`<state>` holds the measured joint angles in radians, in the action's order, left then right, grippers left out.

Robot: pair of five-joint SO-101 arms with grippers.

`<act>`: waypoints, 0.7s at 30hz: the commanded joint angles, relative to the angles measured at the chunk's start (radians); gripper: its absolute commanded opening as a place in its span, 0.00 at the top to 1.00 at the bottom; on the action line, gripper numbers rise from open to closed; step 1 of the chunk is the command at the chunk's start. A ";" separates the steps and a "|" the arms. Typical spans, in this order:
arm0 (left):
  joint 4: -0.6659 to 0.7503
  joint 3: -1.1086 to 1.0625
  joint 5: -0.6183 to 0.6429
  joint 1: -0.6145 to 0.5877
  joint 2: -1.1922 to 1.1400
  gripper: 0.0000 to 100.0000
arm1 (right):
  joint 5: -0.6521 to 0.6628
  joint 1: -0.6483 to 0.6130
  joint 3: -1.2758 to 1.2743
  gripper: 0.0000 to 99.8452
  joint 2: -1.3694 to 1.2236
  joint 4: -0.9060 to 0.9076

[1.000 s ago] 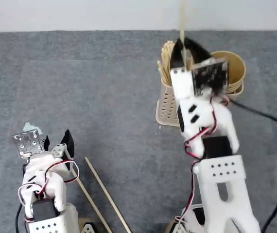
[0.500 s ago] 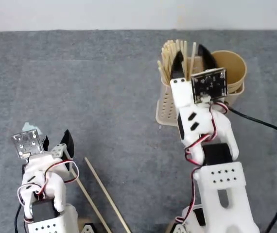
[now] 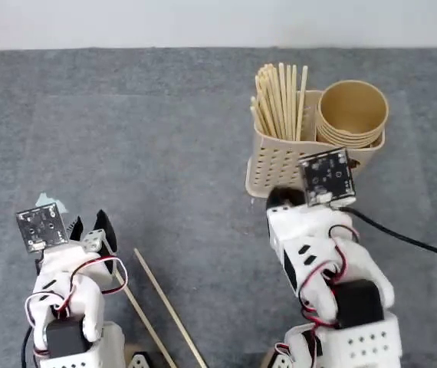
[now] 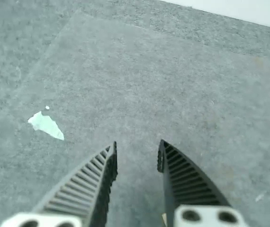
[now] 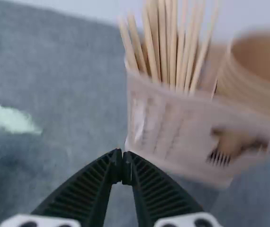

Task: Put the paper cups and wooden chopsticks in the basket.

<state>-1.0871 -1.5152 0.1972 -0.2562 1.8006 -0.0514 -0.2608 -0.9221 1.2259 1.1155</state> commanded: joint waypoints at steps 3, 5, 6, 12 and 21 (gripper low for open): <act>-0.068 0.085 -0.126 -0.002 0.011 0.87 | -0.252 -0.021 -0.104 0.99 0.022 0.025; -0.074 0.107 -0.158 -0.025 0.011 0.87 | -0.290 -0.021 -0.149 0.99 0.025 -0.007; -0.078 0.124 -0.167 -0.034 0.011 0.87 | -0.305 -0.021 -0.178 0.99 0.025 -0.030; -0.149 0.231 -0.178 -0.037 -0.029 0.87 | -0.327 -0.021 -0.371 0.99 0.025 -0.203; -0.209 0.461 -0.219 -0.031 -0.560 0.91 | -0.328 -0.022 -0.539 0.99 0.025 -0.441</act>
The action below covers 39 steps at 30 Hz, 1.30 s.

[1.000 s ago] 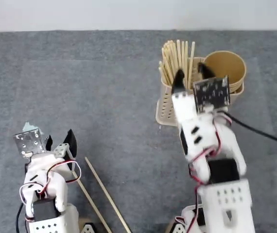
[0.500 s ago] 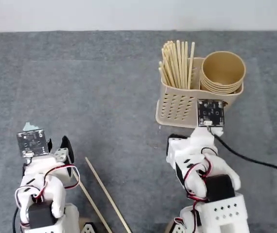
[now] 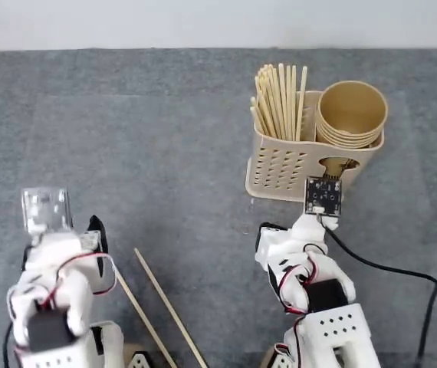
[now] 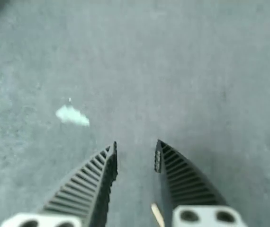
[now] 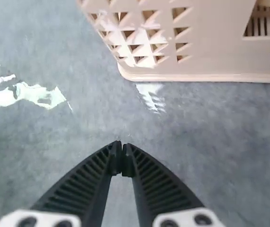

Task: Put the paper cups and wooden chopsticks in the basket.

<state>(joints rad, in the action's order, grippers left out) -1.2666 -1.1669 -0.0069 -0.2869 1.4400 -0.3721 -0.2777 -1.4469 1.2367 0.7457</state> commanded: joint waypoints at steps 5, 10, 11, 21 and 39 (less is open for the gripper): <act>-0.018 0.157 0.023 0.040 -0.459 0.98 | -0.008 -0.005 -0.078 0.99 0.015 -0.171; -0.003 0.156 0.161 0.063 -0.606 0.93 | -0.006 -0.005 -0.095 0.99 0.015 -0.191; -0.003 0.156 0.204 0.074 -0.629 0.89 | -0.006 -0.005 -0.095 0.99 0.015 -0.191; -0.017 0.156 0.336 0.175 -0.832 0.61 | -0.006 -0.004 -0.095 0.99 0.015 -0.186; 0.138 0.262 0.390 0.192 -1.346 0.73 | -0.005 -0.002 -0.097 0.99 0.015 -0.185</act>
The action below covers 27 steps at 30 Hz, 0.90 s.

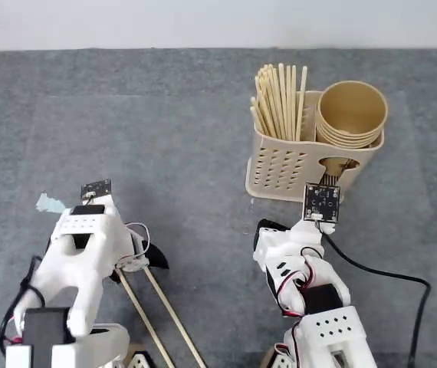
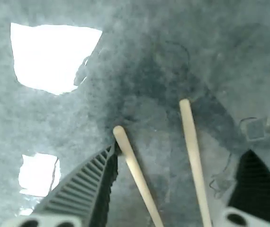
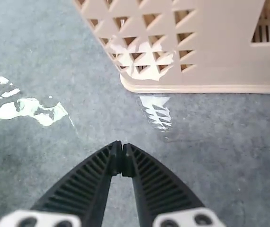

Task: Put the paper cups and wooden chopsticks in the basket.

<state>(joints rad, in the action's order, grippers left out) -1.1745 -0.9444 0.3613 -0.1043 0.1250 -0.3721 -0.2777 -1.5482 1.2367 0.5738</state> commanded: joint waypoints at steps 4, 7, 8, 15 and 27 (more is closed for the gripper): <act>0.098 0.036 0.028 0.009 -0.032 0.92 | -0.005 0.001 0.005 0.99 0.015 -0.013; 0.120 0.035 0.037 0.009 -0.032 0.98 | -0.005 0.001 0.005 0.99 0.015 -0.013; 0.123 0.035 0.054 0.009 -0.032 0.98 | -0.005 0.001 0.005 0.99 0.015 -0.013; 0.157 0.068 0.135 0.009 -0.032 0.99 | -0.003 0.002 0.005 0.99 0.015 -0.013; -0.120 0.337 0.164 0.000 -0.023 0.99 | -0.003 -0.001 -0.006 0.99 0.016 -0.015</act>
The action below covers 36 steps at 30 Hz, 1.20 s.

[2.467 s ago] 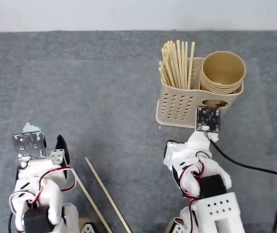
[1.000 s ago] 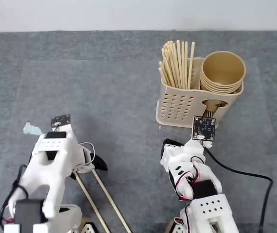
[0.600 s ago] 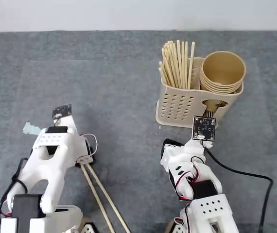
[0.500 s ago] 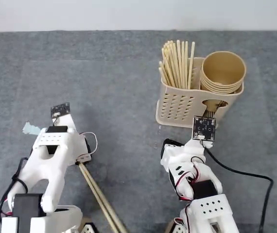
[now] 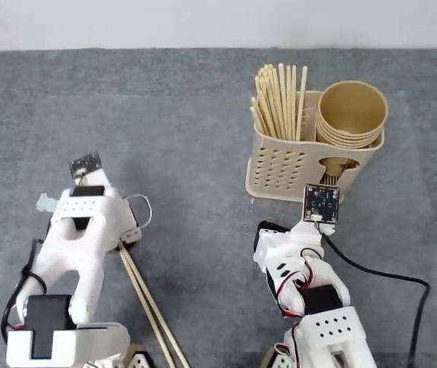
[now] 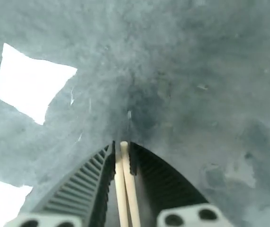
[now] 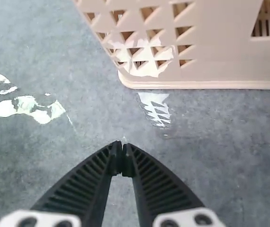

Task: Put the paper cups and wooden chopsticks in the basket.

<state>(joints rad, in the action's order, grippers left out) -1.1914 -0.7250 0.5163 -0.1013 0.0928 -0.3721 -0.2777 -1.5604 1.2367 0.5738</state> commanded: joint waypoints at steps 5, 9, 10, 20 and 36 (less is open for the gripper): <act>-0.189 0.262 0.009 -0.003 0.009 0.99 | -0.003 0.001 0.006 0.99 0.016 -0.015; -0.250 0.351 0.009 -0.003 0.009 0.99 | -0.003 0.001 0.006 0.99 0.016 -0.013; -0.255 0.374 0.009 -0.008 0.009 0.99 | -0.003 0.001 0.006 0.99 0.016 -0.013; -0.230 0.657 0.008 -0.054 -0.072 0.98 | -0.002 0.001 0.006 0.99 0.016 -0.013; -0.551 0.858 -0.003 -0.089 -0.150 0.71 | -0.002 0.002 0.006 0.99 0.016 -0.013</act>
<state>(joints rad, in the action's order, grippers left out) -1.6886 0.0913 0.5163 -0.1887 -0.0575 -0.3721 -0.2777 -1.5604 1.2367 0.5738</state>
